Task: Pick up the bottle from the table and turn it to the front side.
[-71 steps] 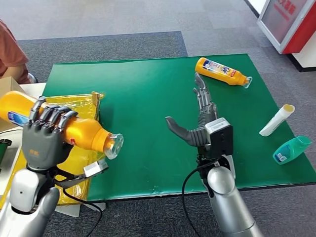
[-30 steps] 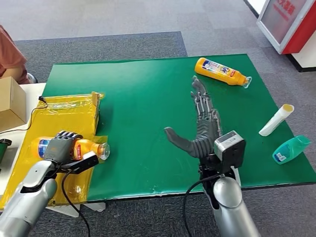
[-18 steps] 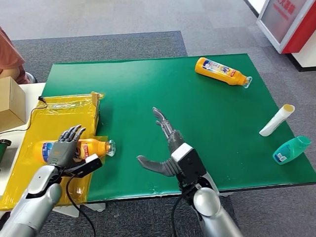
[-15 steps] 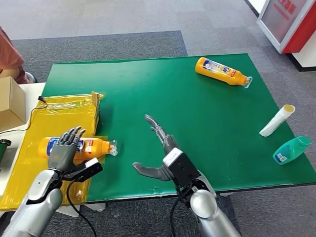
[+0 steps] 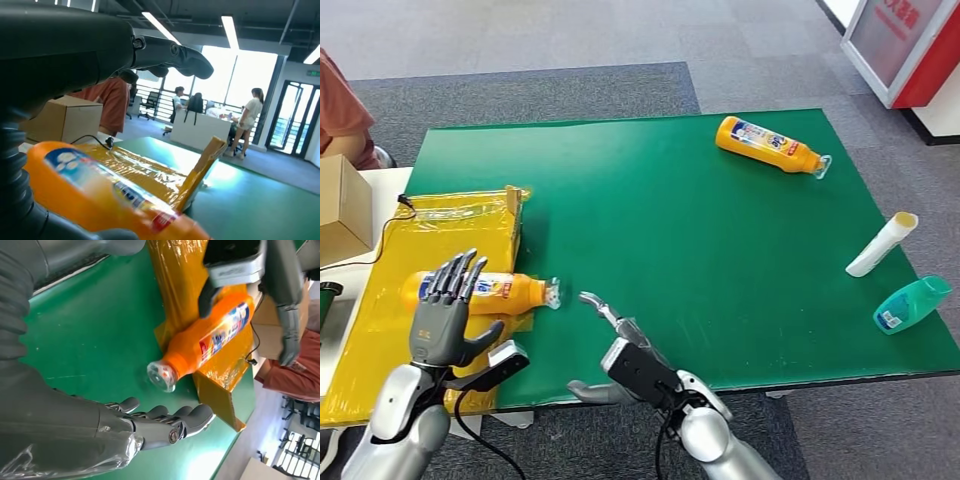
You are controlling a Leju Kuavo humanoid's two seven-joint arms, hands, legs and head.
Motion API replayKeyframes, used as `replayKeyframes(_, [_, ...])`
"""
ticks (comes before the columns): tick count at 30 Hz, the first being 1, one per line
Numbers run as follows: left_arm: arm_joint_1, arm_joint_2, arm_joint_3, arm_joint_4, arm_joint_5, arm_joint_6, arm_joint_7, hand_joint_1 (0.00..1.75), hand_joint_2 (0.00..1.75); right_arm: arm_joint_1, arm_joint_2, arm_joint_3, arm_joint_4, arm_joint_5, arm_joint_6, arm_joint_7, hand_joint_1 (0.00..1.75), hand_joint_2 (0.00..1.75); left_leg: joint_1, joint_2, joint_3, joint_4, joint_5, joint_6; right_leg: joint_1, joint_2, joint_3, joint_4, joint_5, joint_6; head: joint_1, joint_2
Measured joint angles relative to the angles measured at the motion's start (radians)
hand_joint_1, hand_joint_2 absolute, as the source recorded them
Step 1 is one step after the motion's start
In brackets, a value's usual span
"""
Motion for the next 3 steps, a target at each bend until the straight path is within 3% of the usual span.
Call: replayKeyframes(3, [0.023, -0.013, -0.001, -0.058, 0.088, 0.022, -0.036, 0.00, 1.75, 0.005, 0.000, 0.002, 0.010, -0.001, -0.014, 0.002, 0.00, 1.75, 0.000, 0.000, 0.000, 0.000, 0.000, 0.000, 0.000, 0.000, 0.000, 0.000, 0.000, 0.000, 0.000, 0.000])
